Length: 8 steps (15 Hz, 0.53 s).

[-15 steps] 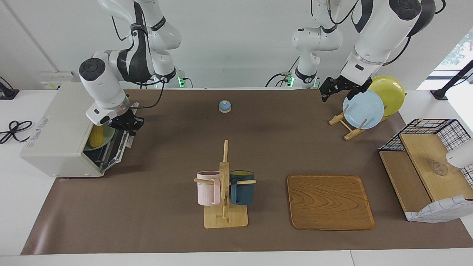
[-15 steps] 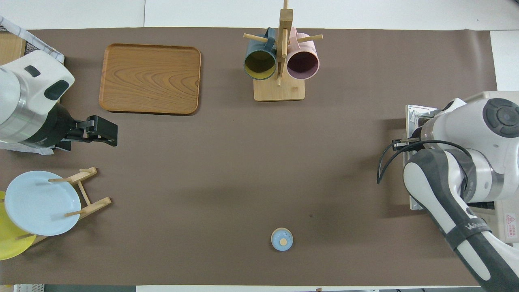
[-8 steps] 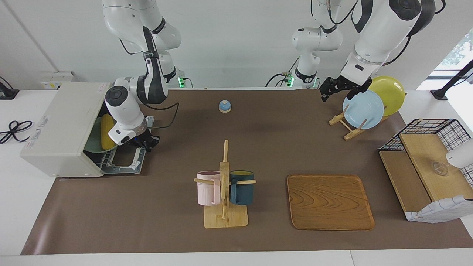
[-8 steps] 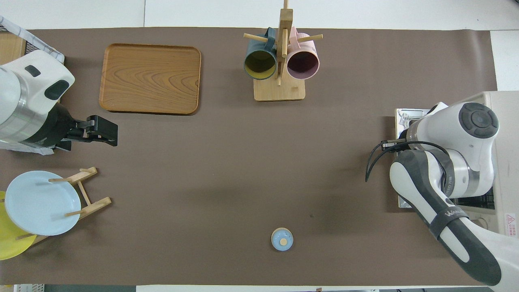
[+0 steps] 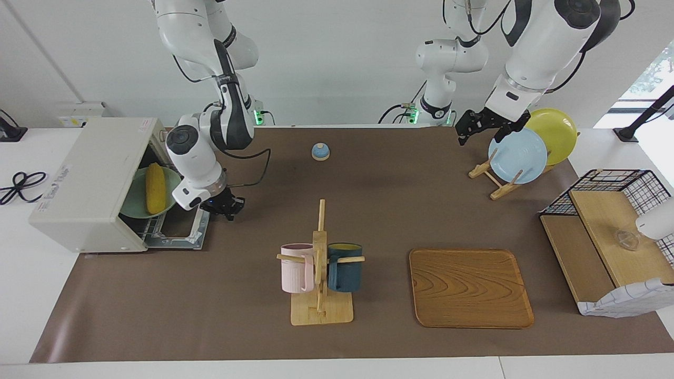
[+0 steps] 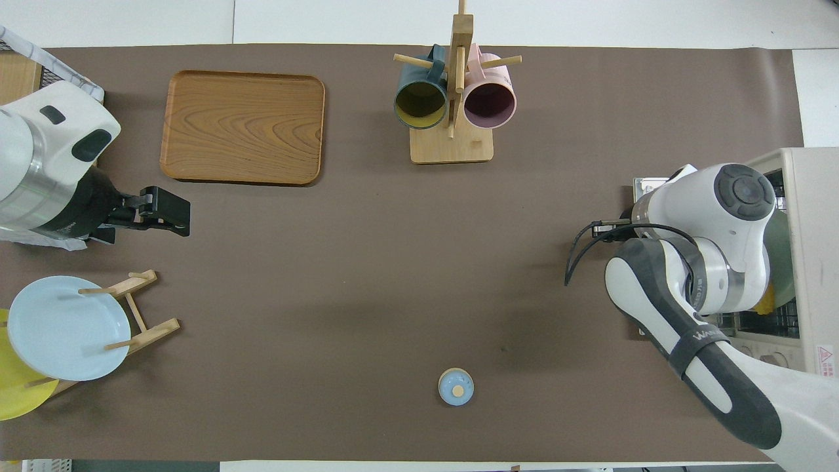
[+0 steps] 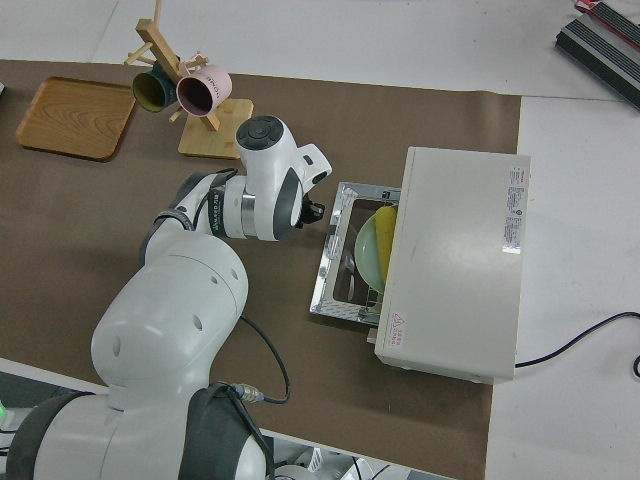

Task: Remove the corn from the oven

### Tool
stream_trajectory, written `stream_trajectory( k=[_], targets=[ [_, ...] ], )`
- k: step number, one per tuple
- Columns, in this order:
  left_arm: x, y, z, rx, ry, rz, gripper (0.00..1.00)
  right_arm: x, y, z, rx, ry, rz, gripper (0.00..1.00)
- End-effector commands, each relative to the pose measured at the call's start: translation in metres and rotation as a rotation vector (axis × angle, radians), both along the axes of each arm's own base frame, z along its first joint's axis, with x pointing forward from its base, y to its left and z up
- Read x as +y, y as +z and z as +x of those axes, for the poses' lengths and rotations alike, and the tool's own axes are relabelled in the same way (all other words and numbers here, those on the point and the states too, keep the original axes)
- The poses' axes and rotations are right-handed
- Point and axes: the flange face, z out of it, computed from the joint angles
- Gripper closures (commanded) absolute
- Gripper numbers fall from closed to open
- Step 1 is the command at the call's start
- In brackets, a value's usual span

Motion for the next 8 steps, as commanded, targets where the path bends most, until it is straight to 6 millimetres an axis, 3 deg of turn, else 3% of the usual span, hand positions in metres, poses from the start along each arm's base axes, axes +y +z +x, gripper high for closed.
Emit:
stream_trajectory(
  k=[1, 2, 4, 8],
  targets=[
    [0.002, 0.005, -0.001, -0.011, 0.002, -0.013, 0.00, -0.012, 0.047, 0.003, 0.046, -0.040, 0.006, 0.61],
    [0.002, 0.006, -0.001, -0.012, 0.003, -0.013, 0.00, -0.016, 0.061, -0.003, 0.060, -0.036, -0.010, 0.54],
    [0.002, 0.005, -0.001, -0.011, 0.002, -0.013, 0.00, -0.036, 0.077, -0.012, 0.090, -0.016, -0.126, 0.53],
    [0.002, 0.005, -0.001, -0.010, 0.003, -0.012, 0.00, -0.069, 0.074, -0.019, 0.110, -0.119, -0.209, 0.53]
  ],
)
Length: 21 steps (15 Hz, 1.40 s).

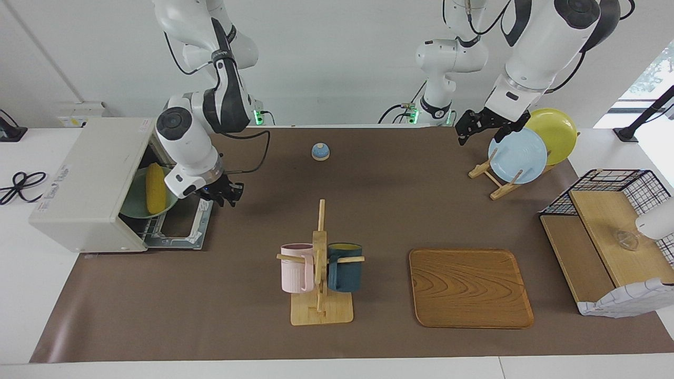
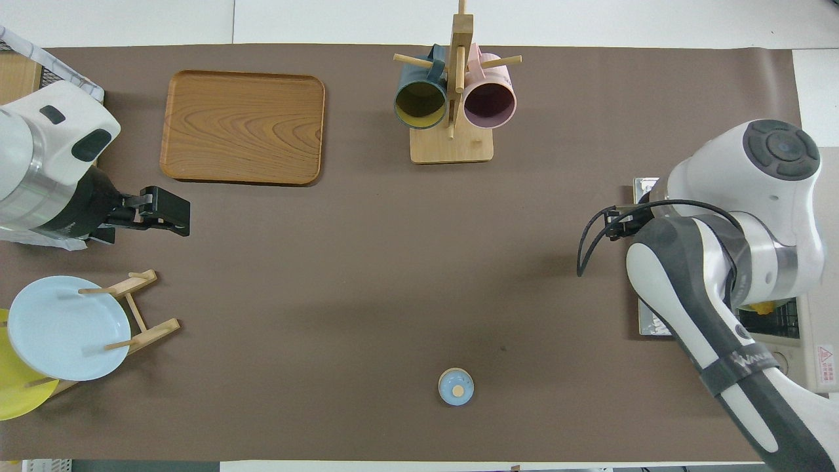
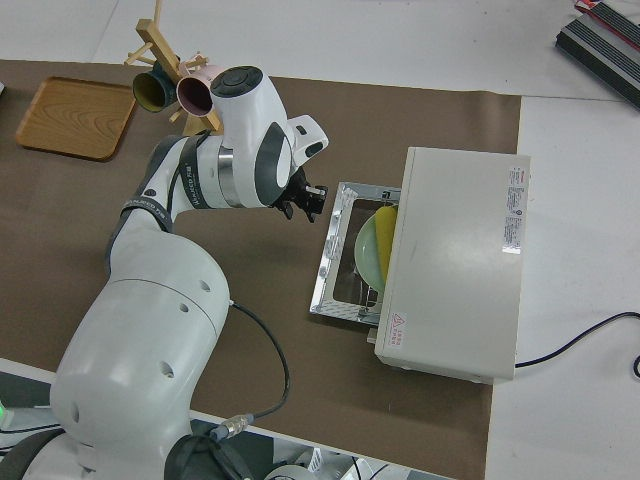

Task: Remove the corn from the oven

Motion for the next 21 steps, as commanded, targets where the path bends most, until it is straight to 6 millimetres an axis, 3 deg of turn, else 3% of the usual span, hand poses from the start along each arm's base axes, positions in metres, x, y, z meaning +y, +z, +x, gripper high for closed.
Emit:
stream_trajectory(
  k=[1, 5, 15, 16, 19, 21],
  targets=[
    [0.002, 0.006, -0.001, -0.012, 0.002, -0.013, 0.00, -0.031, -0.011, -0.009, 0.014, -0.048, -0.037, 0.53],
    [0.002, 0.005, -0.001, -0.011, 0.002, -0.013, 0.00, -0.059, -0.024, -0.021, 0.002, -0.012, -0.028, 0.55],
    [0.002, 0.005, -0.001, -0.010, 0.003, -0.012, 0.00, -0.072, -0.038, -0.035, 0.000, 0.078, -0.037, 0.59],
    [0.002, 0.006, -0.001, -0.012, 0.000, -0.013, 0.00, -0.072, -0.040, -0.037, 0.006, 0.081, -0.039, 0.62],
    [0.003, 0.006, 0.000, -0.012, 0.003, -0.013, 0.00, -0.072, -0.040, -0.038, 0.008, 0.100, -0.059, 0.89],
    [0.002, 0.005, -0.001, -0.010, 0.002, -0.012, 0.00, -0.072, -0.040, -0.039, 0.010, 0.108, -0.065, 1.00]
  ],
)
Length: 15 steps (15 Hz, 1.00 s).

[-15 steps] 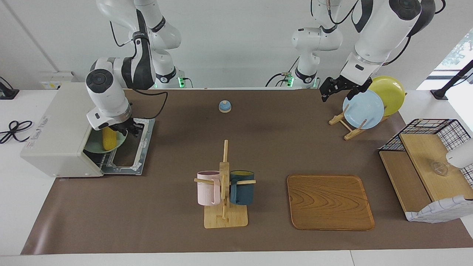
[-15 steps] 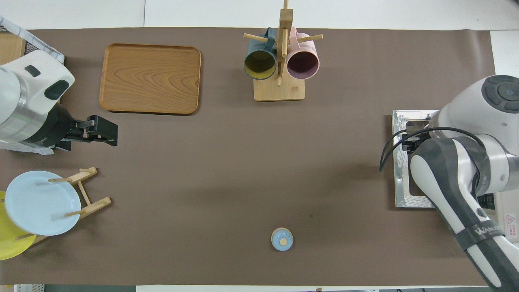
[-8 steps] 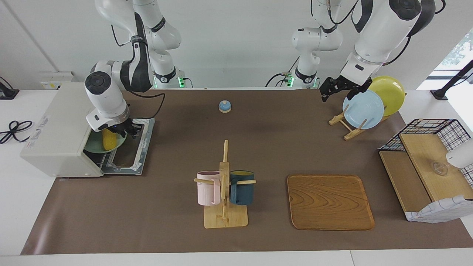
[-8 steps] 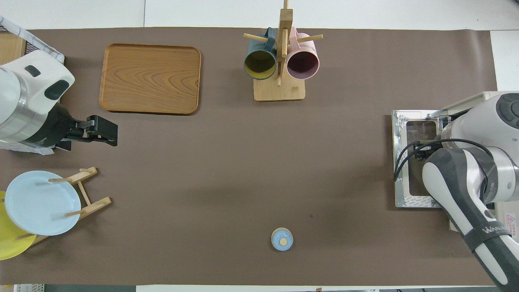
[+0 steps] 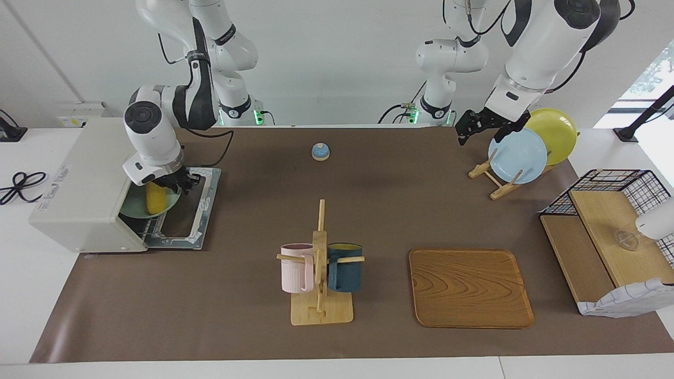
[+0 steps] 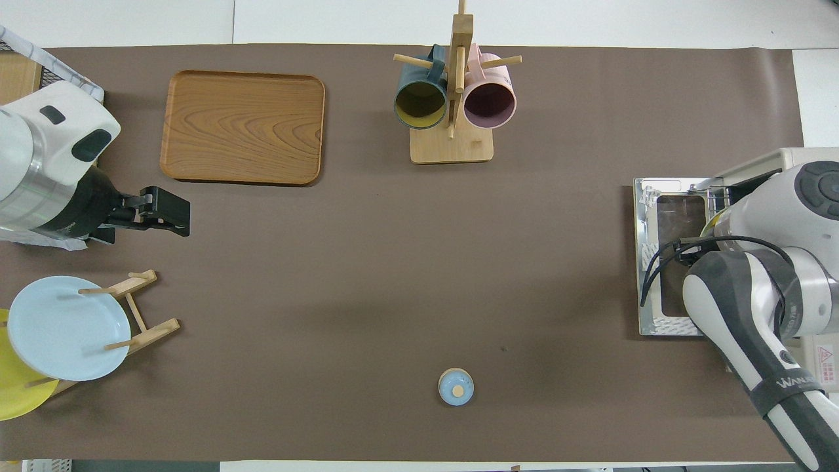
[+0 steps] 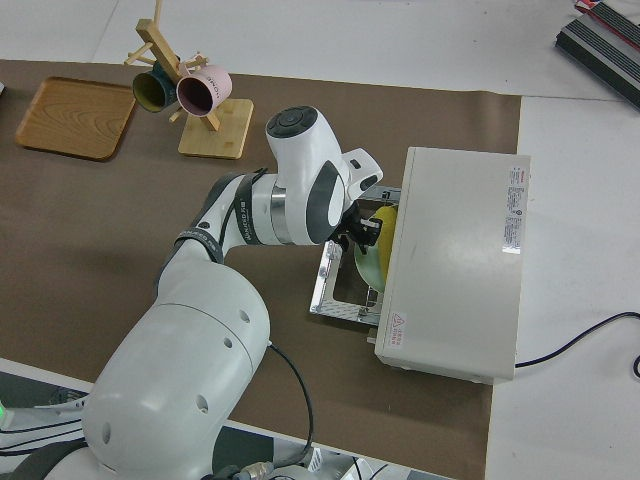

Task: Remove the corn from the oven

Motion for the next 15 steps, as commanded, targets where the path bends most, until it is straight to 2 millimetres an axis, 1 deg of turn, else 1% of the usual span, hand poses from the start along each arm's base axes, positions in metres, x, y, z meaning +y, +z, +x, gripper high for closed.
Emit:
stream_trajectory(
  k=[1, 2, 3, 5, 6, 8, 10, 12, 13, 14, 15],
  targets=[
    [0.002, 0.005, -0.001, -0.010, 0.002, -0.012, 0.00, 0.002, 0.003, -0.007, -0.017, 0.047, -0.017, 1.00],
    [0.003, 0.005, -0.001, -0.011, 0.003, -0.013, 0.00, 0.005, 0.005, -0.005, -0.018, 0.070, -0.030, 1.00],
    [0.002, 0.005, -0.001, -0.010, 0.003, -0.012, 0.00, 0.016, 0.012, 0.002, -0.017, 0.099, -0.041, 1.00],
    [0.002, 0.005, -0.001, -0.011, 0.002, -0.013, 0.00, 0.060, 0.027, 0.015, -0.010, 0.160, -0.049, 1.00],
    [0.002, 0.005, -0.001, -0.010, 0.002, -0.013, 0.00, 0.085, 0.037, 0.020, -0.013, 0.175, -0.056, 1.00],
    [0.002, 0.006, -0.001, -0.012, 0.002, -0.013, 0.00, 0.148, 0.053, 0.033, -0.007, 0.151, -0.076, 1.00],
    [0.002, 0.005, -0.001, -0.010, 0.003, -0.012, 0.00, 0.198, 0.056, 0.045, -0.004, 0.105, -0.092, 1.00],
    [0.002, 0.006, -0.001, -0.012, 0.000, -0.013, 0.00, 0.264, 0.056, 0.048, -0.003, 0.027, -0.048, 1.00],
    [0.002, 0.006, -0.001, -0.012, 0.002, -0.013, 0.00, 0.297, 0.048, 0.052, -0.007, -0.014, -0.055, 1.00],
    [0.003, 0.005, -0.001, -0.011, 0.003, -0.013, 0.00, 0.336, 0.035, 0.053, -0.013, -0.056, -0.077, 1.00],
    [0.002, 0.006, -0.001, -0.012, 0.002, -0.013, 0.00, 0.370, 0.022, 0.054, -0.032, -0.091, -0.086, 1.00]
  ],
)
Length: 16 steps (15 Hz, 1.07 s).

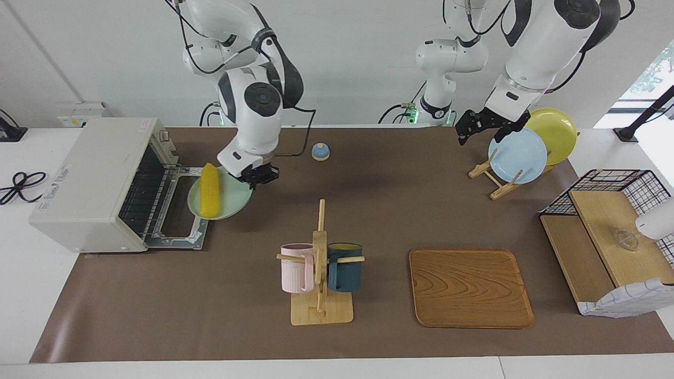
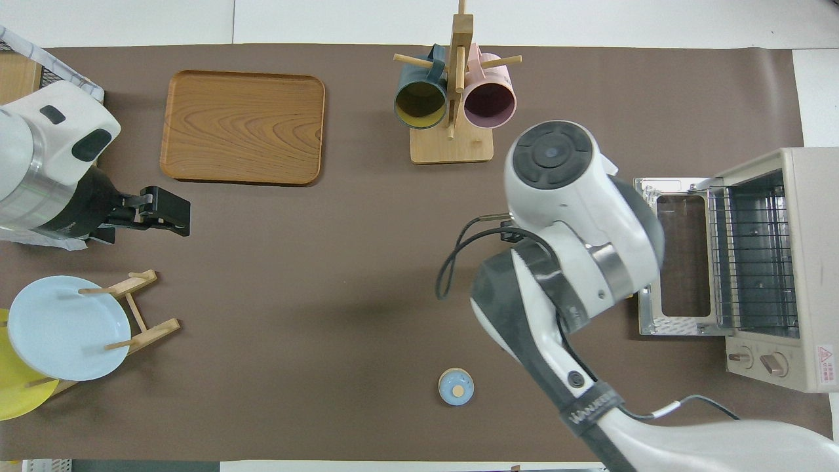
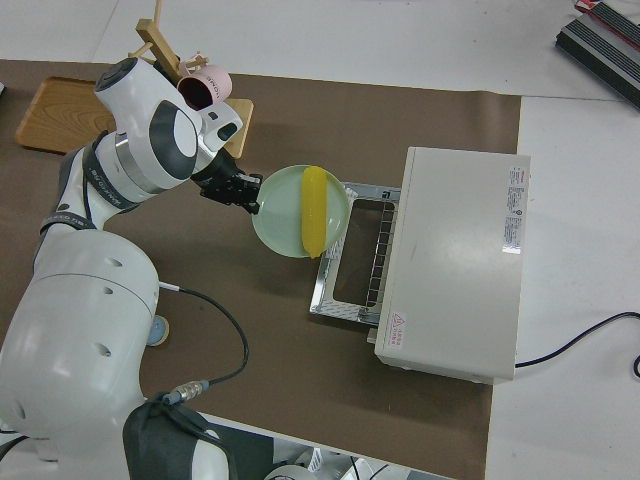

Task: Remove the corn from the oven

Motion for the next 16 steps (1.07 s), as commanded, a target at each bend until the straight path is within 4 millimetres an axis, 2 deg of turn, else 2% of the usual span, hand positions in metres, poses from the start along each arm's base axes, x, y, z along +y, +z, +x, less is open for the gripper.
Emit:
stream_trajectory(
  k=[1, 2, 4, 6, 9, 11, 13, 14, 16],
  targets=[
    [0.003, 0.005, -0.001, -0.009, 0.005, -0.012, 0.00, 0.081, -0.042, 0.018, -0.012, -0.117, -0.031, 1.00],
    [0.002, 0.006, -0.001, -0.012, 0.002, -0.013, 0.00, 0.098, -0.051, 0.014, -0.006, -0.129, -0.013, 1.00],
    [0.002, 0.005, -0.001, -0.010, 0.003, -0.012, 0.00, 0.120, -0.051, 0.012, -0.043, -0.160, 0.087, 1.00],
    [0.002, 0.005, -0.001, -0.010, 0.002, -0.012, 0.00, 0.140, -0.057, -0.001, -0.051, -0.177, 0.119, 1.00],
    [0.002, 0.005, -0.001, -0.010, 0.002, -0.012, 0.00, 0.148, -0.071, -0.013, -0.025, -0.246, 0.161, 1.00],
    [0.002, 0.005, -0.001, -0.010, 0.003, -0.012, 0.00, 0.142, -0.078, -0.010, -0.032, -0.294, 0.185, 1.00],
    [0.002, 0.006, -0.001, -0.012, 0.002, -0.013, 0.00, 0.142, -0.077, -0.009, -0.032, -0.315, 0.201, 0.78],
    [0.002, 0.006, -0.001, -0.012, 0.003, -0.013, 0.00, 0.144, -0.076, -0.008, -0.043, -0.315, 0.212, 0.74],
    [-0.001, 0.005, -0.002, -0.007, -0.003, -0.012, 0.00, 0.148, -0.072, -0.004, -0.067, -0.313, 0.238, 0.54]
  ],
)
